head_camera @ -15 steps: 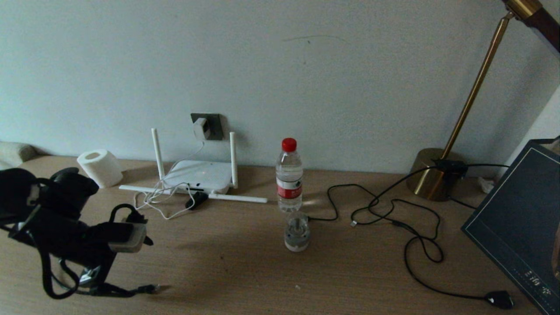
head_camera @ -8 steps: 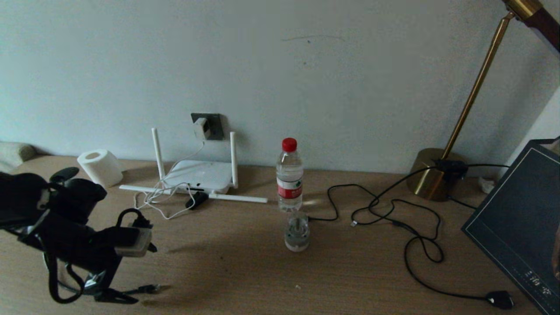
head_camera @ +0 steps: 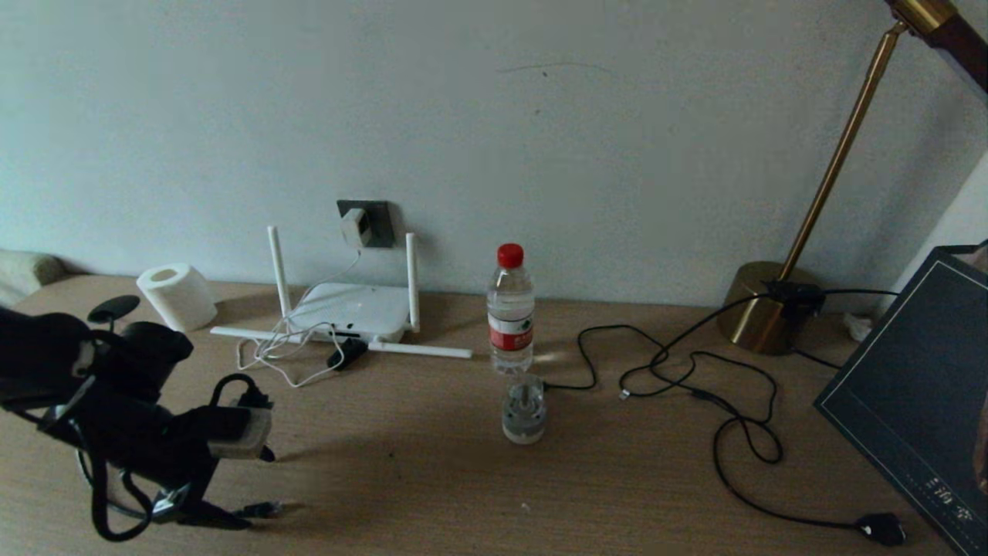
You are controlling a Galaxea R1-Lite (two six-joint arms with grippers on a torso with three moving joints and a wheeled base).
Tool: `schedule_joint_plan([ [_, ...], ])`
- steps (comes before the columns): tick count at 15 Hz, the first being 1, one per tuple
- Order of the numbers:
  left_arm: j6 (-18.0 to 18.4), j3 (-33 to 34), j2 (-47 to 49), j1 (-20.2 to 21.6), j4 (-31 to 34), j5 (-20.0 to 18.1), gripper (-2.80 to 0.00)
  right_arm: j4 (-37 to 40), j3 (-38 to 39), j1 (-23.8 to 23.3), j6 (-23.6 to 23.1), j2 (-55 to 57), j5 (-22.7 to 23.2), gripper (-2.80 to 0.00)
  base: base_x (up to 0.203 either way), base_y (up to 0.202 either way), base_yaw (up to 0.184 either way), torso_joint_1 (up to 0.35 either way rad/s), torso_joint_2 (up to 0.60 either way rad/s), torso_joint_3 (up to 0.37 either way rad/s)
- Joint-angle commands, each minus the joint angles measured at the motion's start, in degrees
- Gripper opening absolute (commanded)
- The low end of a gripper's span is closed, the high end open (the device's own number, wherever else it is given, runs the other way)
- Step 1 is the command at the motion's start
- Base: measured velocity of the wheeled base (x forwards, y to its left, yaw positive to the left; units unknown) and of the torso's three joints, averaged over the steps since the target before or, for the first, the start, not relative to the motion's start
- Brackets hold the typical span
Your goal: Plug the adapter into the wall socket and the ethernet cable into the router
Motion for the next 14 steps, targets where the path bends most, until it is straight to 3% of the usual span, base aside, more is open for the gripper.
schedule_joint_plan([
  [1,0.53,0.24,0.32,0.01,0.11,-0.07,-2.80,-0.02,0.00,0.00,0.02,0.07,0.01,-2.80,0.000,0.000,0.000,0.000,0.00,0.000],
  [10,0.79,3.70,-2.47,0.06,0.11,-0.48,-2.80,-0.02,0.00,0.00,0.02,0.07,0.01,-2.80,0.000,0.000,0.000,0.000,0.00,0.000],
  [14,0.17,-1.92,-11.46,-4.03,-0.50,-1.39,-2.80,-0.02,0.00,0.00,0.02,0.07,0.01,-2.80,0.000,0.000,0.000,0.000,0.00,0.000],
])
